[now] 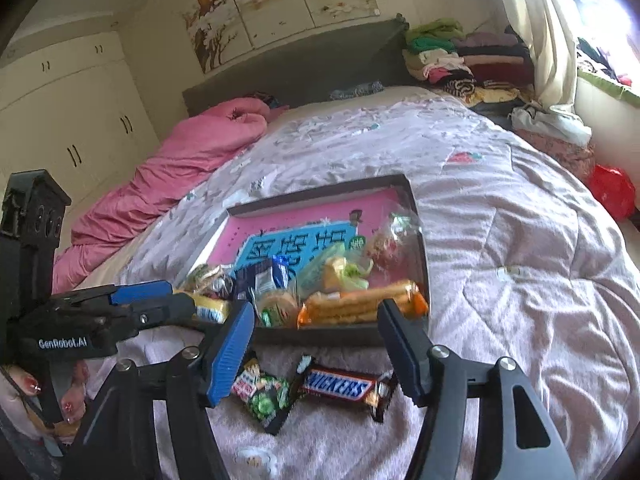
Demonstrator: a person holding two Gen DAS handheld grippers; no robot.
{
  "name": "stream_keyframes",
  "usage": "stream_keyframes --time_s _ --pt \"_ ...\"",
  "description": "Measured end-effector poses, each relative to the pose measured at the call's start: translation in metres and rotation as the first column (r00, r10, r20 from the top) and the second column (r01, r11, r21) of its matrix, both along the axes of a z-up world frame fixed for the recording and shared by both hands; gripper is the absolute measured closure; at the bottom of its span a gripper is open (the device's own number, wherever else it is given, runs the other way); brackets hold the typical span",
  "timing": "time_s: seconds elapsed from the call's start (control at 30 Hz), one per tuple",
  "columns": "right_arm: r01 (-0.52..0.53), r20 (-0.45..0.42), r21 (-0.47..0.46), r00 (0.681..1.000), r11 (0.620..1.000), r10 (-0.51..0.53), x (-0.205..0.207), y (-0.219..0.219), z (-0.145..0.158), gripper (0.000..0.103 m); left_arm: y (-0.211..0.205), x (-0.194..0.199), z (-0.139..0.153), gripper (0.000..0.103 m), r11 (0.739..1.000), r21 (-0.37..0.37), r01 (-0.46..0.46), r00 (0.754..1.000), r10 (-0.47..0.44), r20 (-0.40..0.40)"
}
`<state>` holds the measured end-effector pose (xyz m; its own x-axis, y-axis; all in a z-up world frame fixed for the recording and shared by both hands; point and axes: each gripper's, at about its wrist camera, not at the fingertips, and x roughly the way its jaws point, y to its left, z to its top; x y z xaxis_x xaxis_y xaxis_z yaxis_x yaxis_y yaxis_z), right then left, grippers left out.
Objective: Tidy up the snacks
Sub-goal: 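Move left tool to the green snack packet while right tool reaches the Snickers bar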
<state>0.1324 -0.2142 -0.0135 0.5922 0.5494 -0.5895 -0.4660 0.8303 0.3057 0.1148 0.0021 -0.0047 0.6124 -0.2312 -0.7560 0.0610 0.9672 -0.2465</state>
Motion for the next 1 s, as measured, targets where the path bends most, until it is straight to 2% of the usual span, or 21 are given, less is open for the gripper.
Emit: stream_keyframes --time_s 0.27,0.67,0.8,1.0 --pt "0.012 -0.084 -0.038 0.996 0.999 -0.015 -0.008 -0.007 -0.016 0.039 -0.013 -0.013 -0.024 0.035 0.999 -0.049 0.008 0.996 -0.012 -0.086" --pt "0.026 -0.231 -0.039 0.972 0.999 -0.034 0.003 -0.014 -0.043 0.038 -0.023 -0.009 -0.057 0.035 0.994 -0.105 0.015 0.986 -0.032 -0.161" --pt "0.039 -0.292 -0.016 0.956 0.999 -0.042 0.009 -0.017 -0.056 0.039 -0.027 -0.003 -0.064 0.035 0.994 -0.106 0.022 0.985 -0.040 -0.166" --pt "0.054 -0.374 0.070 0.927 0.996 -0.024 0.024 -0.021 -0.074 0.038 -0.030 0.005 -0.071 0.035 0.993 -0.118 0.033 0.986 -0.051 -0.158"
